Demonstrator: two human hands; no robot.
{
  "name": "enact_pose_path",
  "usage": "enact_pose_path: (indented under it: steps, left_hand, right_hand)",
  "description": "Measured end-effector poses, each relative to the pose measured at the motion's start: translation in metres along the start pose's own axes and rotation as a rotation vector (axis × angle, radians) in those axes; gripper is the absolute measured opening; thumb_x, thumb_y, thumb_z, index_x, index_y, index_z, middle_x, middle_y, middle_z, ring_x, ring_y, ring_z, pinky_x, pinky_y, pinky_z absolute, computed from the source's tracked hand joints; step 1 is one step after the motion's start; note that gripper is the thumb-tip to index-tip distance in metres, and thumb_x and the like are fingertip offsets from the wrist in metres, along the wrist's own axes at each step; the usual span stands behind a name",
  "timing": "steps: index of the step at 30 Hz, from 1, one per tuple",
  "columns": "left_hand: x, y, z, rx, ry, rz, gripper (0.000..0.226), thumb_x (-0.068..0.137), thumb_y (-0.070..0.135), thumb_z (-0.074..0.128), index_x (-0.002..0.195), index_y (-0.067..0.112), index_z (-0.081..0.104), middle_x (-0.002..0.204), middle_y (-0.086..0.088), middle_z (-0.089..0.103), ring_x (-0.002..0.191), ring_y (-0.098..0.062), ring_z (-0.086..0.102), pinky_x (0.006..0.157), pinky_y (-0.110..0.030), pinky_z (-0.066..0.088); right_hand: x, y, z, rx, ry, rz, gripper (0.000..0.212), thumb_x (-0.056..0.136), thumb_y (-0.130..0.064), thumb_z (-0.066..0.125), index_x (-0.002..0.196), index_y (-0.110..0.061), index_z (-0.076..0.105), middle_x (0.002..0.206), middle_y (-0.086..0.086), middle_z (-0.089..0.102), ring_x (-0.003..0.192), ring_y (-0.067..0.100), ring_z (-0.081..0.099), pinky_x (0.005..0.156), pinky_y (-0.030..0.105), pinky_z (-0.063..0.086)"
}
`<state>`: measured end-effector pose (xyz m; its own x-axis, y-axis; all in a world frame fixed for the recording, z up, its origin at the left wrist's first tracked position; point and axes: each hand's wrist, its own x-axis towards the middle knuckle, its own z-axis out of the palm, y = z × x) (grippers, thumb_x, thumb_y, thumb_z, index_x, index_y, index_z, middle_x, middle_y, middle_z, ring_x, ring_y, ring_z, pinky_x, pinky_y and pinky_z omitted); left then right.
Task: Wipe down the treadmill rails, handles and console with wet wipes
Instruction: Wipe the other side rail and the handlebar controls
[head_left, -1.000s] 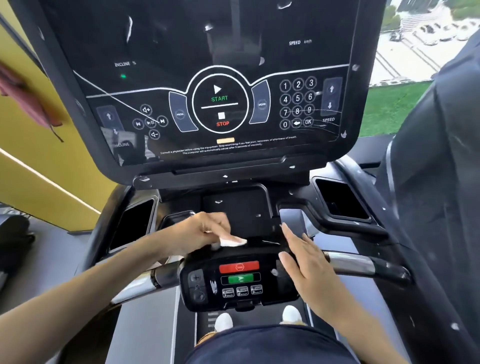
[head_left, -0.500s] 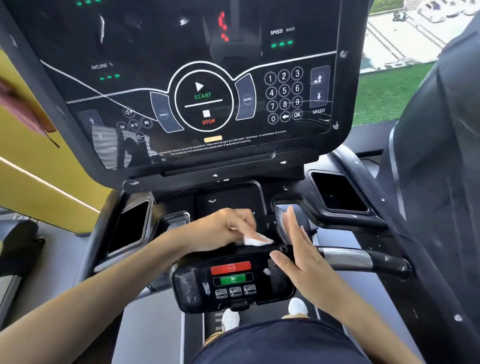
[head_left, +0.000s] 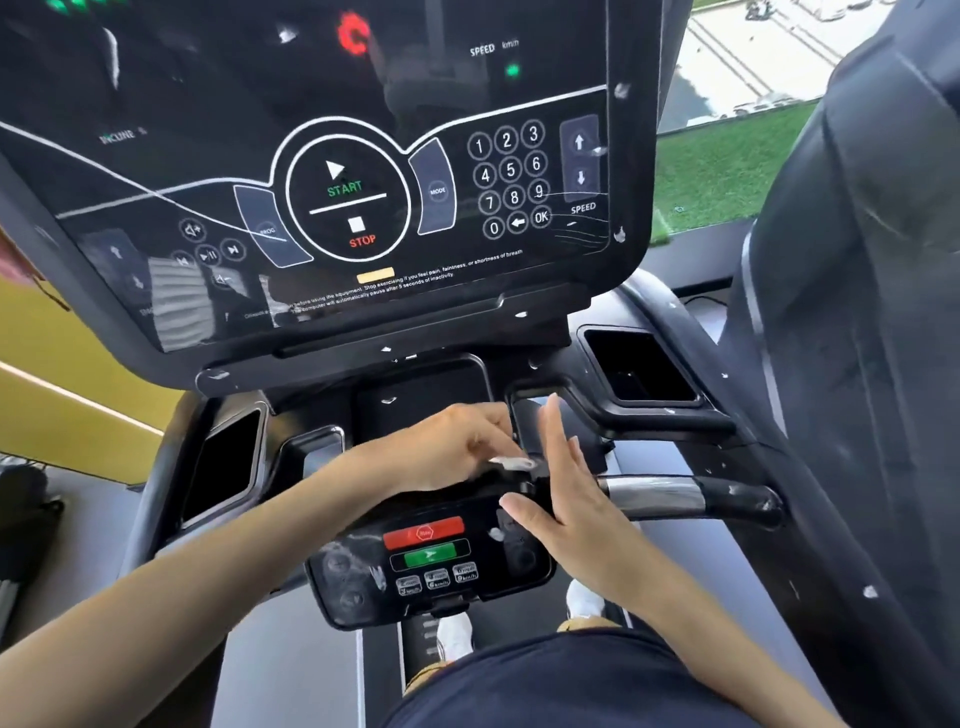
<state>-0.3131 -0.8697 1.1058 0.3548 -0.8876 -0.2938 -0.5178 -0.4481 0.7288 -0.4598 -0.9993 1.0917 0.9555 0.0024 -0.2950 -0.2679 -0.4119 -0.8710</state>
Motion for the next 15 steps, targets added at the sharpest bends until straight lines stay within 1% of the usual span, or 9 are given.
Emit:
enact_pose_path:
  steps: [2,4,5,8,10,12,13,14,15]
  left_hand:
    - [0.015,-0.007,0.003,0.083,-0.004,-0.029,0.048,0.082,-0.017,0.050,0.108,0.016,0.073,0.082,0.012,0.044,0.074,0.005,0.046,0.067,-0.009,0.035]
    - [0.020,-0.014,0.002,0.087,0.001,-0.066,0.049,0.084,-0.017,0.049,0.108,0.018,0.073,0.083,0.012,0.045,0.076,-0.001,0.047,0.072,-0.017,0.040]
    - [0.017,-0.014,0.000,0.055,-0.005,-0.081,0.048,0.084,-0.016,0.049,0.108,0.018,0.073,0.084,0.011,0.047,0.076,-0.004,0.049,0.073,-0.020,0.042]
    - [-0.002,-0.001,-0.010,-0.127,-0.106,-0.082,0.036,0.089,-0.010,0.053,0.106,0.014,0.074,0.082,0.010,0.048,0.069,-0.004,0.048,0.070,-0.018,0.042]
    - [-0.005,0.004,-0.012,-0.164,-0.146,-0.065,0.029,0.091,-0.005,0.055,0.106,0.010,0.074,0.081,0.011,0.048,0.068,0.000,0.048,0.071,-0.016,0.041]
    - [0.006,-0.001,-0.010,-0.049,-0.098,-0.071,0.031,0.090,-0.007,0.054,0.105,0.012,0.074,0.083,0.010,0.049,0.073,0.003,0.050,0.073,-0.013,0.040]
    - [0.013,-0.005,-0.007,0.032,-0.066,-0.075,0.037,0.088,-0.011,0.052,0.106,0.014,0.074,0.085,0.007,0.050,0.076,0.000,0.050,0.074,-0.015,0.040]
    - [0.019,-0.009,-0.004,0.095,-0.045,-0.081,0.045,0.084,-0.016,0.049,0.106,0.014,0.073,0.089,0.002,0.051,0.080,-0.005,0.052,0.075,-0.020,0.043]
    - [0.023,-0.011,-0.001,0.126,-0.034,-0.087,0.051,0.080,-0.020,0.046,0.107,0.014,0.073,0.092,-0.003,0.052,0.083,-0.012,0.053,0.076,-0.025,0.045]
  right_hand:
    - [0.000,-0.001,-0.001,0.000,-0.011,0.002,0.085,0.097,-0.045,0.042,0.126,-0.049,-0.039,0.141,-0.030,-0.028,0.134,0.001,-0.025,0.115,0.033,-0.004]
    - [-0.001,-0.002,-0.002,-0.007,-0.018,0.005,0.084,0.097,-0.046,0.041,0.125,-0.049,-0.039,0.143,-0.027,-0.028,0.136,0.003,-0.024,0.115,0.034,-0.004]
    - [-0.001,-0.002,-0.001,-0.009,-0.019,0.007,0.084,0.097,-0.045,0.041,0.125,-0.048,-0.038,0.144,-0.027,-0.028,0.137,0.004,-0.024,0.115,0.034,-0.004]
    - [-0.001,0.000,0.002,-0.003,-0.004,0.012,0.084,0.098,-0.044,0.042,0.130,-0.046,-0.035,0.150,-0.024,-0.025,0.139,0.004,-0.024,0.115,0.030,-0.005]
    - [-0.001,0.000,0.002,-0.008,0.013,-0.001,0.082,0.098,-0.042,0.042,0.133,-0.045,-0.033,0.149,-0.027,-0.024,0.136,-0.004,-0.028,0.110,0.020,-0.010]
    - [-0.002,-0.004,0.002,-0.073,0.028,-0.059,0.079,0.100,-0.037,0.040,0.131,-0.040,-0.033,0.139,-0.034,-0.026,0.119,-0.025,-0.034,0.097,0.001,-0.018]
    - [-0.003,-0.005,0.003,-0.131,0.041,-0.097,0.076,0.101,-0.034,0.039,0.131,-0.036,-0.032,0.135,-0.035,-0.026,0.110,-0.032,-0.034,0.092,-0.004,-0.019]
    - [-0.004,-0.005,0.005,-0.200,0.059,-0.140,0.072,0.102,-0.035,0.035,0.133,-0.032,-0.030,0.136,-0.033,-0.026,0.110,-0.033,-0.033,0.094,-0.004,-0.019]
    - [-0.006,-0.003,0.009,-0.290,0.094,-0.190,0.067,0.102,-0.041,0.029,0.138,-0.026,-0.025,0.143,-0.027,-0.023,0.120,-0.027,-0.032,0.102,0.001,-0.018]
